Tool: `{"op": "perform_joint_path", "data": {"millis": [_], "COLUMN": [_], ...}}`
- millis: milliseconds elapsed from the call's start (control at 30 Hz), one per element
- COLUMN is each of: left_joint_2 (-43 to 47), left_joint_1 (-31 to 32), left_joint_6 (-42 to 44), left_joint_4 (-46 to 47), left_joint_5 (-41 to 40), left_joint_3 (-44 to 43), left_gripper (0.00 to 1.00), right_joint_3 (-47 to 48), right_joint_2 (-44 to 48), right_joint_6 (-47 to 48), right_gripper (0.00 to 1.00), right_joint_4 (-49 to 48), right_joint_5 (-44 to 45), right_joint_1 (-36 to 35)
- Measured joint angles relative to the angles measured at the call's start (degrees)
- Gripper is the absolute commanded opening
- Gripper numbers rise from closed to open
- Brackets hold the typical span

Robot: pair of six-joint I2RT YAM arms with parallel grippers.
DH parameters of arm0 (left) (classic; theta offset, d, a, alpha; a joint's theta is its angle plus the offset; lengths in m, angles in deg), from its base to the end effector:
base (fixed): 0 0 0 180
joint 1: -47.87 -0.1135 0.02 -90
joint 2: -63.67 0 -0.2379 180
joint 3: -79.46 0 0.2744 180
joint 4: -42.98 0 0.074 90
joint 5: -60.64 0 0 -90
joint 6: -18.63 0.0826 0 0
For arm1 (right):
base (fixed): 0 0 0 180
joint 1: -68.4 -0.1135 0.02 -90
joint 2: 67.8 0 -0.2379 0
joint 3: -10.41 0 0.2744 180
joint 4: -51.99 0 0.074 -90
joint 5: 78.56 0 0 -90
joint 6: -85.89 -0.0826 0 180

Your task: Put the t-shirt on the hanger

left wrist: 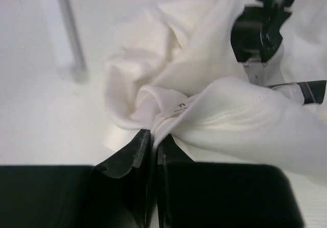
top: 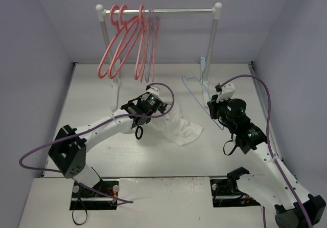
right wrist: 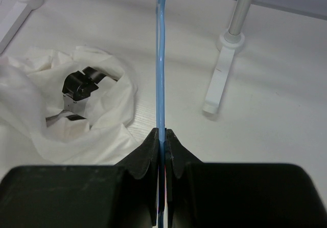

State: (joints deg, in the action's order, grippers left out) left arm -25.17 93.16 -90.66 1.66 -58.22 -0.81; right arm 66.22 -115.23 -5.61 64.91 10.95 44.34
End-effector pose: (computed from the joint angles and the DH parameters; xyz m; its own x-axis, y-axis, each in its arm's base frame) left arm 0.2962 -0.2426 0.1985 -0.6412 0.2365 -0.7300 0.2032 0.9697 0.1356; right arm 0.2614 0.1175 0.3163 -0.0831 -0.0084 -0.9965 -0.4134 0.9101 0.0268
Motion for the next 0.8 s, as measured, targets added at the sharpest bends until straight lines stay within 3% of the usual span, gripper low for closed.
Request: {"op": "perform_joint_path", "data": {"millis": [133, 167, 233, 300, 467, 567, 633, 733, 800], "left_joint_2": [5.8, 7.4, 10.3, 12.3, 17.4, 22.3, 25.9, 29.8, 30.3], "left_joint_1": [0.6, 1.5, 4.4, 9.1, 18.6, 19.0, 18.2, 13.4, 7.9], "left_joint_6": [8.3, 9.2, 9.0, 7.1, 0.0, -5.3, -10.5, -18.8, -23.0], "left_joint_4": [3.6, 4.0, 3.8, 2.8, 0.6, -1.2, -3.5, -8.1, -10.0], "left_joint_5": [-3.5, -3.8, -3.7, -1.5, 6.2, 6.4, 4.1, 1.7, 2.4], "left_joint_3": [2.4, 4.3, 8.7, 12.7, 17.6, 17.7, 17.7, 17.7, 17.9], "left_gripper": [0.27, 0.42, 0.55, 0.61, 0.64, 0.64, 0.63, 0.47, 0.43], "right_joint_3": [0.1, 0.1, 0.1, 0.1, 0.1, 0.1, 0.1, 0.1, 0.1], "right_joint_2": [-0.2, -0.3, -0.5, -0.6, -1.3, -2.0, -2.6, -3.2, -3.2], "right_joint_6": [0.0, 0.0, 0.0, 0.0, 0.0, 0.0, 0.0, 0.0, -0.1], "right_gripper": [0.0, 0.0, 0.0, 0.0, 0.0, 0.0, 0.0, 0.0, 0.0], "right_joint_4": [0.0, 0.0, 0.0, 0.0, 0.0, 0.0, 0.0, 0.1, 0.1], "right_joint_5": [0.0, 0.0, 0.0, 0.0, -0.2, -0.4, -0.5, -1.0, -1.2], "right_joint_1": [0.0, 0.0, 0.0, 0.0, 0.0, 0.0, 0.0, 0.0, 0.0]}}
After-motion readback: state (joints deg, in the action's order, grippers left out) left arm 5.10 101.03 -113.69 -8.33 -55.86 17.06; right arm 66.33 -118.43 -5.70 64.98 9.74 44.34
